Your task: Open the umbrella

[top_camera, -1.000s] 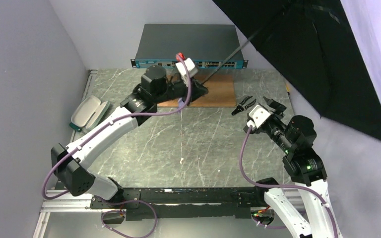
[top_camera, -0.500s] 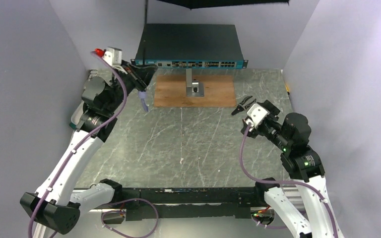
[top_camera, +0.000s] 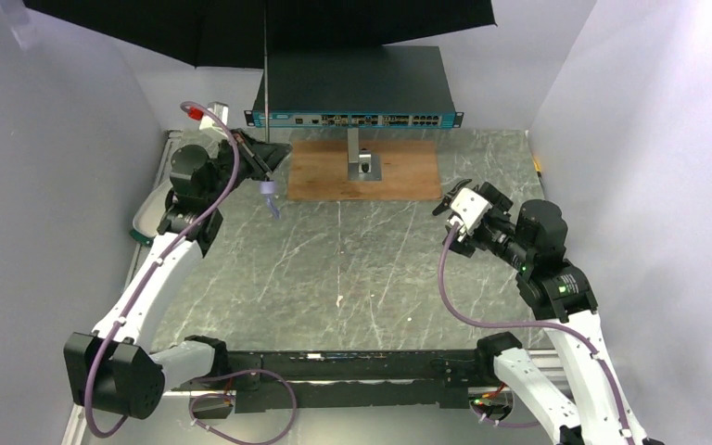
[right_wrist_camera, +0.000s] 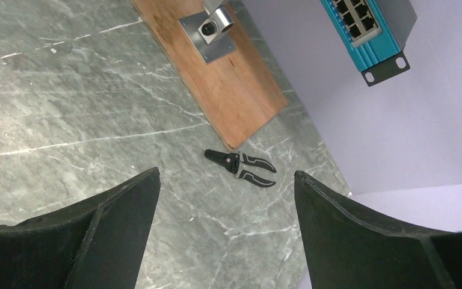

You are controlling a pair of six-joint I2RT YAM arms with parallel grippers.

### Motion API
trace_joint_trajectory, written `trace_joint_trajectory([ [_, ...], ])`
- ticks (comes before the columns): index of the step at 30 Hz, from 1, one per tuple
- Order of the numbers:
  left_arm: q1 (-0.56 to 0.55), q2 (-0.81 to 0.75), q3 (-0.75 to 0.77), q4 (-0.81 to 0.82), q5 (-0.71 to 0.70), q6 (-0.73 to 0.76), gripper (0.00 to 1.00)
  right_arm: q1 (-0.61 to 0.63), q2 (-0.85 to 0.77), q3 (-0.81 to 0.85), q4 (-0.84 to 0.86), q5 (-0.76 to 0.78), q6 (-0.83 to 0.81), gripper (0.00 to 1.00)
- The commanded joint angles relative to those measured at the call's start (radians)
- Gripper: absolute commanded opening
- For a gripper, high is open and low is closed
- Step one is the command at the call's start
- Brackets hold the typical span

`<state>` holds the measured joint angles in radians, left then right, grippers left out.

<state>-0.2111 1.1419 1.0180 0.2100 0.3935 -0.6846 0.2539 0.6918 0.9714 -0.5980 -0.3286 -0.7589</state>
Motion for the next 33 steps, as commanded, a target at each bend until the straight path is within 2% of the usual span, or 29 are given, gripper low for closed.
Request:
trace_joint_trajectory([
  [1,0.045,0.016,-0.041,0.092,0.065,-0.085,0.01,0.0,-0.015,-0.01,-0.003,-0.034,-0.014,0.84],
  [5,0.05,0.023,-0.049,0.103,0.136,-0.048,0.25,0.001,-0.024,-0.026,-0.001,-0.031,-0.021,0.86],
  [7,0.049,0.019,-0.038,0.082,0.162,-0.011,0.47,0.001,-0.025,-0.029,-0.002,-0.032,-0.02,0.88],
  [11,0.049,-0.034,-0.02,-0.03,0.139,0.121,0.8,0.0,-0.027,-0.036,0.0,-0.033,-0.01,0.9],
  [12,0.05,-0.057,-0.018,-0.067,0.118,0.167,0.86,0.0,-0.029,-0.04,0.0,-0.031,-0.006,0.91],
  [14,0.053,-0.117,-0.021,-0.155,0.089,0.271,0.92,0.0,-0.037,-0.051,0.001,-0.031,-0.002,0.91],
  [15,0.054,-0.153,-0.029,-0.213,0.072,0.326,0.98,0.0,-0.042,-0.058,0.0,-0.032,0.001,0.91],
  [19,0.055,-0.282,-0.104,-0.457,-0.038,0.609,1.0,0.0,-0.069,-0.101,0.008,-0.027,0.019,0.91],
  [21,0.055,-0.338,-0.148,-0.572,-0.05,0.806,1.0,0.001,-0.084,-0.137,0.013,-0.016,0.024,0.92],
  [26,0.054,-0.394,-0.24,-0.854,-0.107,1.171,1.0,0.001,-0.12,-0.214,0.023,-0.011,0.032,0.92],
  [30,0.053,-0.422,-0.297,-1.013,-0.205,1.288,1.0,0.0,-0.129,-0.246,0.01,-0.003,0.03,0.94],
  [33,0.053,-0.498,-0.319,-1.13,-0.185,1.377,1.0,0.0,-0.141,-0.273,0.005,0.019,0.035,0.96],
])
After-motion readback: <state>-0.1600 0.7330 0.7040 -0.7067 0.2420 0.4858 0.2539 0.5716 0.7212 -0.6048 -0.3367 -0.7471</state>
